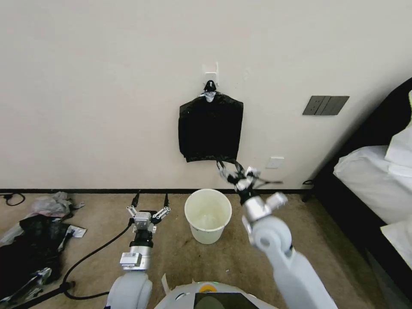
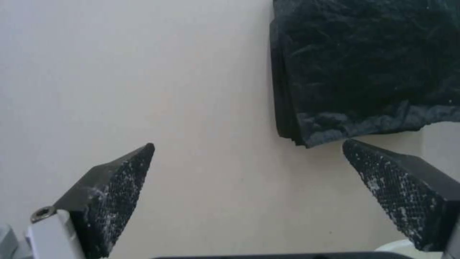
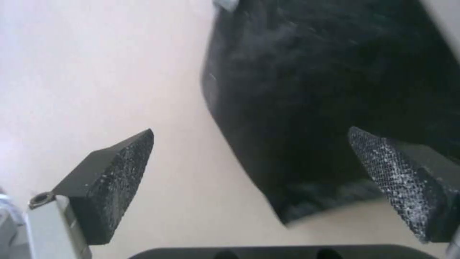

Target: Place a trash bag onto the trash bin.

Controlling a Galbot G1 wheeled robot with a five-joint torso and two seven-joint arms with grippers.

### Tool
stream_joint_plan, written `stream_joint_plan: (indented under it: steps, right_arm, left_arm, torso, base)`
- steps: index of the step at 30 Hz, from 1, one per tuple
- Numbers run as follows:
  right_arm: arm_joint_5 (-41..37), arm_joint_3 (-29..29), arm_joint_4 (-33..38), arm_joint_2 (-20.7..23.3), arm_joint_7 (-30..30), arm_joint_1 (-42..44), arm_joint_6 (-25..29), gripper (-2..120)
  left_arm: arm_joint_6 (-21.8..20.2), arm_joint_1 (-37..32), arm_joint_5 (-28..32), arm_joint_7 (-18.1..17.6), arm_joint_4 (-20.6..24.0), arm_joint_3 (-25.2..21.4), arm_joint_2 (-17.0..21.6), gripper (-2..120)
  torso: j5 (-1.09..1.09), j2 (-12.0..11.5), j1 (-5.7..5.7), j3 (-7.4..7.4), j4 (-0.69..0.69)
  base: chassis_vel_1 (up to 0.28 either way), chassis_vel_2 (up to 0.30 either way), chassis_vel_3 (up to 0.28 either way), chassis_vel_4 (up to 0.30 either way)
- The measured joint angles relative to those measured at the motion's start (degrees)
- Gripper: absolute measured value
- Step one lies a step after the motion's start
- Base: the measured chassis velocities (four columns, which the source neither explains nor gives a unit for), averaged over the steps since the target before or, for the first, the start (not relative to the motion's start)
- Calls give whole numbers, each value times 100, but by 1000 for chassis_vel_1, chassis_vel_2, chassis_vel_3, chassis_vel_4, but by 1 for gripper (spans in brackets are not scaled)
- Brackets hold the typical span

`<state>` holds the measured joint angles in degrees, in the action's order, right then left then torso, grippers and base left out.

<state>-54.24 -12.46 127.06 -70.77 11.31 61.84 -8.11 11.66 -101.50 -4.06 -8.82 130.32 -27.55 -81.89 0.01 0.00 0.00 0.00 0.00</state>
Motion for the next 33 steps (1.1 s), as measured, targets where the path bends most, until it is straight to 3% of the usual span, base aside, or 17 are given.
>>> stream_joint_plan:
  steps: [8, 17, 22, 33]
  right_arm:
    - [-1771, 189, -405, 51, 370, -1612, -442, 100]
    - [-2676, 256, -1638, -348, 550, -2944, -499, 100]
    - [-2868, 190, -2142, -531, 551, -3519, -500, 100]
    - [-2772, 130, -2800, -807, 411, -3928, -582, 100]
  left_arm:
    - [52, -57, -34, 9, 1, -34, -58, 100]
    - [62, -57, -55, 16, 6, -27, -81, 100]
    - [63, -57, -54, 18, 19, -57, -62, 100]
    - [8, -50, -52, 11, 101, -58, -50, 100]
  torso:
    - [-1, 0, 0, 0, 0]
    - [-1, 0, 1, 1, 0]
    - [-1, 0, 0, 1, -1]
    - [-1, 0, 0, 0, -1]
  base:
    - [0, 0, 0, 0]
    - [0, 0, 0, 0]
    - [0, 0, 0, 0]
    - [0, 0, 0, 0]
